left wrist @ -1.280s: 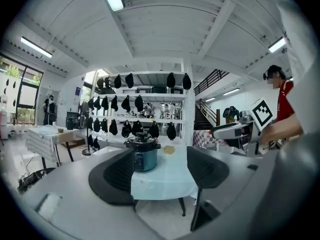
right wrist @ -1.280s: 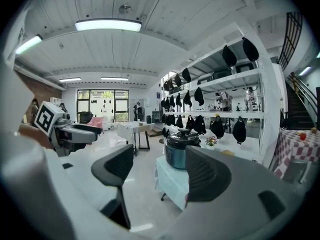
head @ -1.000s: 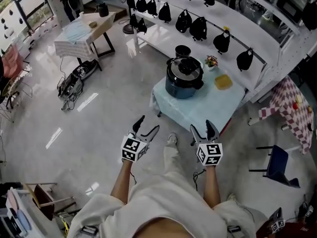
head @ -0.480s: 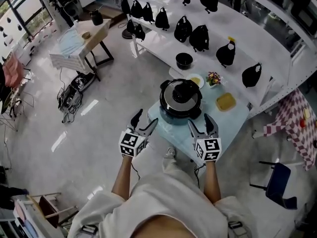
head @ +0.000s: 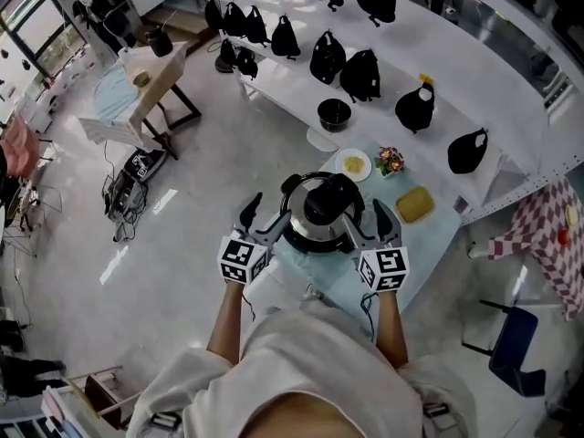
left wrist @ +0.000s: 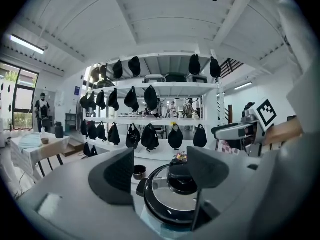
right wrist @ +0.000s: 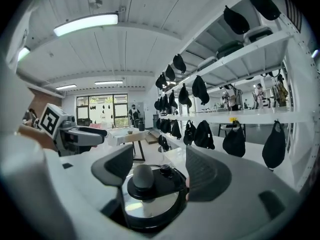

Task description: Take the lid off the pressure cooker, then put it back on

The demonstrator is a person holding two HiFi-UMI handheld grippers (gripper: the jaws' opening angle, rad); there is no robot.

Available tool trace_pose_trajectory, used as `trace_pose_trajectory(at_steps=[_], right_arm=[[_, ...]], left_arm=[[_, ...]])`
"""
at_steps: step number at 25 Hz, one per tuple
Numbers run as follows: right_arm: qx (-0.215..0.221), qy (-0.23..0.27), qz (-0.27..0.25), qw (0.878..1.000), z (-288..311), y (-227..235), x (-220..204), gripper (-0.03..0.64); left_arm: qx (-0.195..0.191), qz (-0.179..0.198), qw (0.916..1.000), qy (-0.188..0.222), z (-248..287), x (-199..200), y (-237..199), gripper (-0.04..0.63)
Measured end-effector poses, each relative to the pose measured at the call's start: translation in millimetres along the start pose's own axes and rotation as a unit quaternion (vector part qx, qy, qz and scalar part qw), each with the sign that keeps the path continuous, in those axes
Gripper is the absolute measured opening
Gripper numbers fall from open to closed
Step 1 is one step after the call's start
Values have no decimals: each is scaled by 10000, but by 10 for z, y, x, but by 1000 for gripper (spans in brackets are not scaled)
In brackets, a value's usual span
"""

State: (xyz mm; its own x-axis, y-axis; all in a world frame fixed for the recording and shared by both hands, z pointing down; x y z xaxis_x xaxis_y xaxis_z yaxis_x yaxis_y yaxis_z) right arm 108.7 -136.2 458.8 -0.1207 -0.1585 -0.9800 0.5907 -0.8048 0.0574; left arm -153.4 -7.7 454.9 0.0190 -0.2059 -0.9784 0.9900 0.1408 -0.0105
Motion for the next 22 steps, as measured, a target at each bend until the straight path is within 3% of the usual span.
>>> trace_pose_trajectory(at_steps=[6, 11, 17, 22], right_arm=[[-78, -124, 184, 9997, 220, 128, -85, 308], [-485, -247, 172, 9984, 318, 123, -129, 308], [-1166, -201, 312, 9925, 589, 119, -76, 308], [-1875, -462, 194, 9810, 776, -187, -34, 310]], left_arm=[[-301, -9, 9995, -101, 443, 12, -221, 310], [-963, 165, 9952, -43, 936, 127, -407, 310], [-1979, 504, 9789, 32, 1581, 260, -703, 310], [-2746, 668, 9592, -31, 1775, 277, -1010, 310]])
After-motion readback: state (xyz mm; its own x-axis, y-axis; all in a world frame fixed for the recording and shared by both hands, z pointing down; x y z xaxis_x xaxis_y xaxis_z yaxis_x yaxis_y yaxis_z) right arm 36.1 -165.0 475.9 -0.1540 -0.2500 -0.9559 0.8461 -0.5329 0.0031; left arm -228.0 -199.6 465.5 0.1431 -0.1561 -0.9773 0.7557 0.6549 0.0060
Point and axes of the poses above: the fingertips, and each gripper's own axes: z forward along the fingers, y to its right, x out of its top, the point moved 10 cm from there along -z, backward along the fingers, and after that the axes turned 2 degrees about -x, right-handed, at the moved point
